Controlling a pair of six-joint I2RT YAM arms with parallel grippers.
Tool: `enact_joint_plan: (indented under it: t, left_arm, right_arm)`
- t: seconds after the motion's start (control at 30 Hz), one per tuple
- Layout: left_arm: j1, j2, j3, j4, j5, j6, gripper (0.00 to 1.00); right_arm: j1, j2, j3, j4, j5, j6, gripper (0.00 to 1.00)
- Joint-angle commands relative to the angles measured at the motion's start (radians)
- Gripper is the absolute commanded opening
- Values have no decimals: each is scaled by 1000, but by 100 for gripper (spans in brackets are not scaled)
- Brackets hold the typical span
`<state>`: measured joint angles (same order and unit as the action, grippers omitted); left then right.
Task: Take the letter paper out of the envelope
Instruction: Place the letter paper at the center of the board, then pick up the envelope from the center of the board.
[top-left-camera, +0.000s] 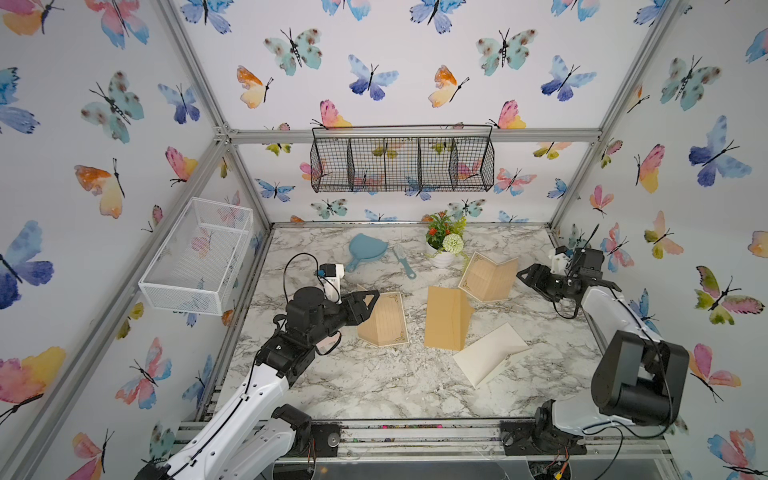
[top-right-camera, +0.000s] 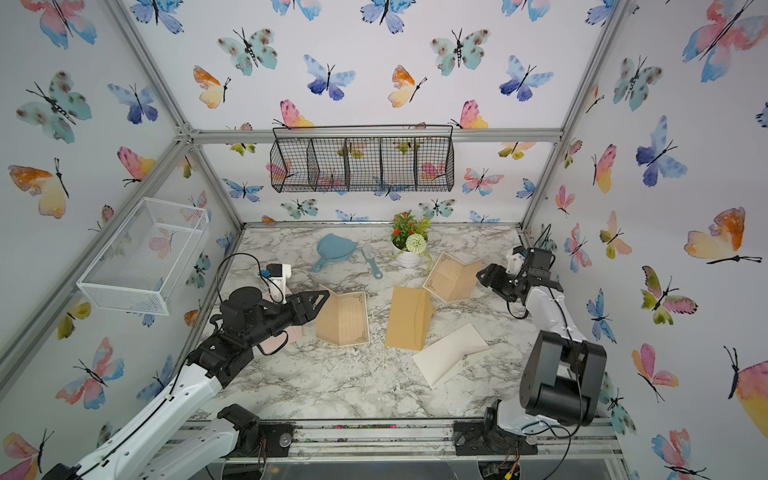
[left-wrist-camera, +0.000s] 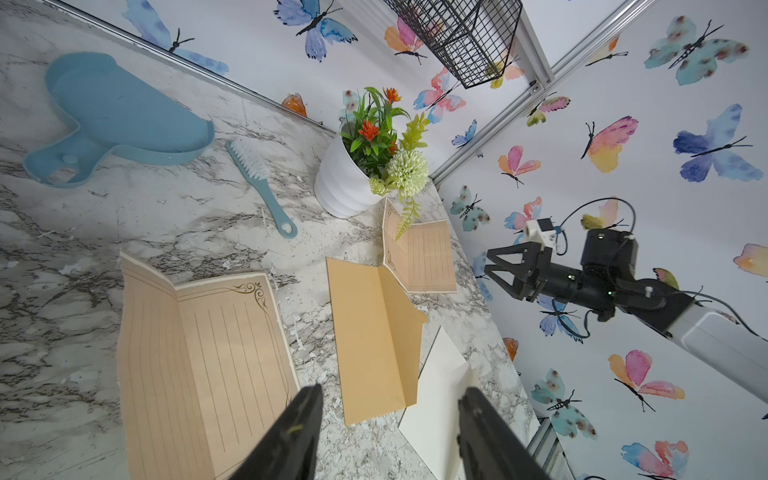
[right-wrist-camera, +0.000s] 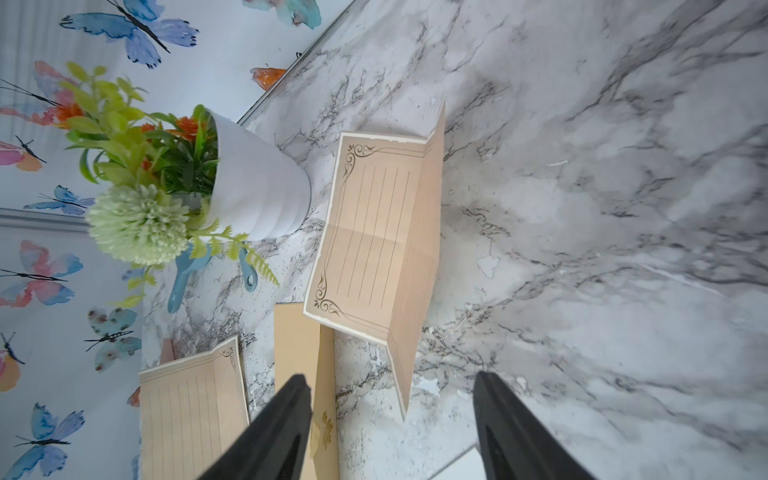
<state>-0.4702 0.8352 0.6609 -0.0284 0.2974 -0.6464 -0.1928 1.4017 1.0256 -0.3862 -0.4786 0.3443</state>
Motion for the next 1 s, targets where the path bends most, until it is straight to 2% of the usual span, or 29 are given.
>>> enact_joint_plan:
  t: [0.0,0.1,0.17,0.23,0.37,0.5,0.57,0.67,0.77,0.8,0.87,0.97]
  left_arm:
    - [6,-1,-16,56,18,13,57]
    - [5,24,-40,118,44,-9,57]
    - [3,55,-44,158,75,-17,57]
    - [-3,100,-40,195,95,-22,57]
    - [-32,197,-10,217,87,-16,55]
    - [-111,259,9,222,24,-7,54]
    - [-161,284,17,226,-16,-4,54]
    - [-193,319,16,252,-35,-15,54]
    - [-200,345,22,260,-21,-16,54]
    - [-205,348,23,256,-15,-15,54]
    - [-226,343,21,243,-19,-7,53]
    - [-252,317,0,213,-46,4,54]
  right_arm:
    - [173,-266,5,-200,217,32,68]
    - [250,-467,-20,-332,290,114,69]
    - [254,-581,-77,-374,279,166,67]
    - [257,-630,-129,-396,237,187,62]
    - [275,-611,-138,-438,297,175,58]
    - [310,-578,-101,-454,394,182,57]
    - [362,-553,-123,-456,456,204,57]
    - [563,-483,-172,-432,609,312,59]
    - [885,-313,-137,-479,852,493,65]
    - [967,-229,-92,-544,920,562,72]
    - [1054,-118,-37,-664,1002,668,82]
    - [1069,-148,-99,-622,923,691,84]
